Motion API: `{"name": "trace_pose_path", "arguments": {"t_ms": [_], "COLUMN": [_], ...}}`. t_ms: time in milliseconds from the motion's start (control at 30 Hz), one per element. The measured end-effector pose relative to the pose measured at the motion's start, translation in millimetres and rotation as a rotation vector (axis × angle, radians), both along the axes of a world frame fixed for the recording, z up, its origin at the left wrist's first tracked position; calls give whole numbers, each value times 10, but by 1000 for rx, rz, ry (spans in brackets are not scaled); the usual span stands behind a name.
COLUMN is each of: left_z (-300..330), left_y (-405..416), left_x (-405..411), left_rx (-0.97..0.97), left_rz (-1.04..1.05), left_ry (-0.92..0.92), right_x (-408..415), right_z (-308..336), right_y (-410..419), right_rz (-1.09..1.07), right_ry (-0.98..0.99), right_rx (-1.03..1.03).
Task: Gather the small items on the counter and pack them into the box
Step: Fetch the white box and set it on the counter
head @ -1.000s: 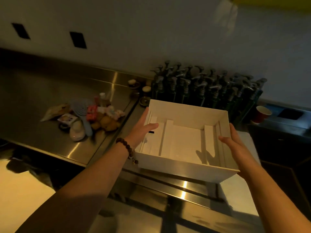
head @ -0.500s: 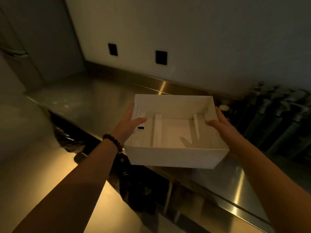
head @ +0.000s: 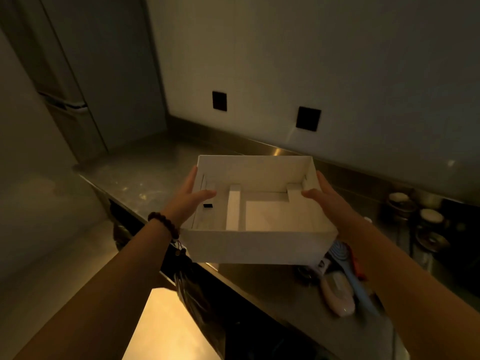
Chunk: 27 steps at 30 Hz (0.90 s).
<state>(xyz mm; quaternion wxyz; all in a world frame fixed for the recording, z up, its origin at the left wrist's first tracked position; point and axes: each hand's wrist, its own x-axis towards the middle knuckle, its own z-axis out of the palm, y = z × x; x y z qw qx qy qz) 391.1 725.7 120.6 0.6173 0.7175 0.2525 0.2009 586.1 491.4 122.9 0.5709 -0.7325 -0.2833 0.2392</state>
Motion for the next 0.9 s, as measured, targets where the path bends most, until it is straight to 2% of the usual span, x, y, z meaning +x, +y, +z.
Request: {"name": "trace_pose_path", "arguments": {"t_ms": [200,467,667,900], "left_z": [-55,-367,-734,-790], "left_y": [741,1427,1720,1953], "left_x": [714,1616,1800,1889], "left_rx": [17,-27,-74,-64], "left_rz": [10,56,17,-98], "left_ry": [-4,113,211,302], "right_x": [739,1506,1608,1439], "right_z": [-111,-484,-834,-905], "right_y": [816,1507,1757,1793], "right_rz": [-17,-56,-75,-155], "right_ry": [37,57,109,119], "right_rx": [34,2,-55,-85]}}
